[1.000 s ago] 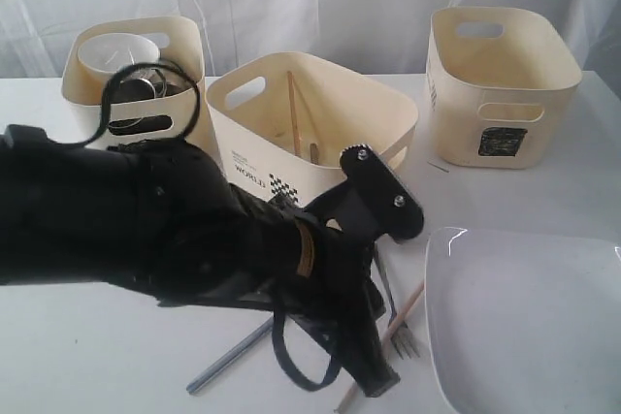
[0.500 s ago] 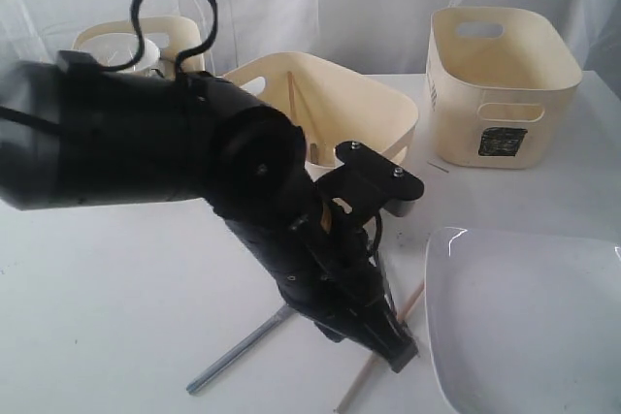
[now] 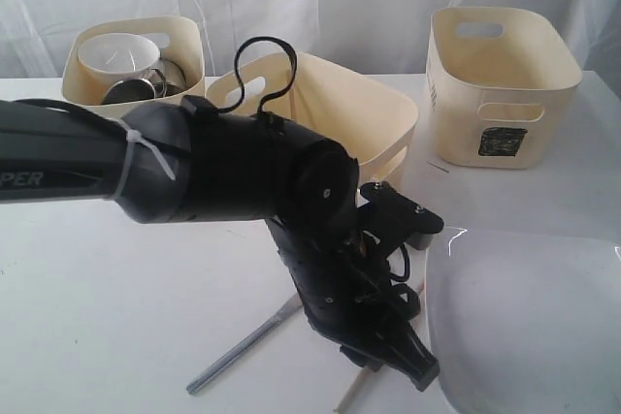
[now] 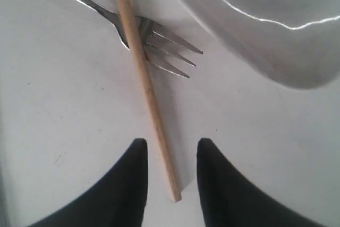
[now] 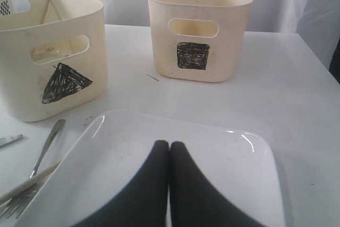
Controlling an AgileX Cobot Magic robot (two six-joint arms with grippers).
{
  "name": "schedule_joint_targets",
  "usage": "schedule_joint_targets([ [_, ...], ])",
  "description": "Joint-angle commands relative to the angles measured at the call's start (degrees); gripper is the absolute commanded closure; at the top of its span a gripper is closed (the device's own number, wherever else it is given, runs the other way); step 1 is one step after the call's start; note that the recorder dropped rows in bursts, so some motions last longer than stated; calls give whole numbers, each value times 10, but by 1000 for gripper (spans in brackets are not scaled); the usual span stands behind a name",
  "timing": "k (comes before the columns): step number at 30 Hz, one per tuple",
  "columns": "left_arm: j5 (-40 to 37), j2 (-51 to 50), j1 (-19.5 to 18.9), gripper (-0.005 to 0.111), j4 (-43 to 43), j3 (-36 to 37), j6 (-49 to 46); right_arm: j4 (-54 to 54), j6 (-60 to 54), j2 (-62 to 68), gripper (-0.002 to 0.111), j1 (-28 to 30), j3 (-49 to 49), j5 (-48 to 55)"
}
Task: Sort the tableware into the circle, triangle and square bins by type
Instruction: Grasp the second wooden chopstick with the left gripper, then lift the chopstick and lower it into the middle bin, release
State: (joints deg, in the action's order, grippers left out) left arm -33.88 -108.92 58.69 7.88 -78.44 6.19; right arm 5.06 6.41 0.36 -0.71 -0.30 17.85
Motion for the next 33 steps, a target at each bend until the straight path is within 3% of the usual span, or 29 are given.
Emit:
schedule_joint_targets([
  [1,21,-3,0,69,8,-4,-2,2,-2,-4,108,-4,3,-8],
  [7,27,-19,0,54,10,-4,-7,2,-2,-4,108,-4,3,-8],
  [27,23,-63,1,55,11,-4,-36,2,-2,-4,108,-4,3,-8],
  [29,22,-65,2,57,11,-4,-36,2,-2,-4,108,-4,3,-8],
  [33,16,-66,3,87,4,-4,-39,2,-2,-4,108,-4,3,-8],
])
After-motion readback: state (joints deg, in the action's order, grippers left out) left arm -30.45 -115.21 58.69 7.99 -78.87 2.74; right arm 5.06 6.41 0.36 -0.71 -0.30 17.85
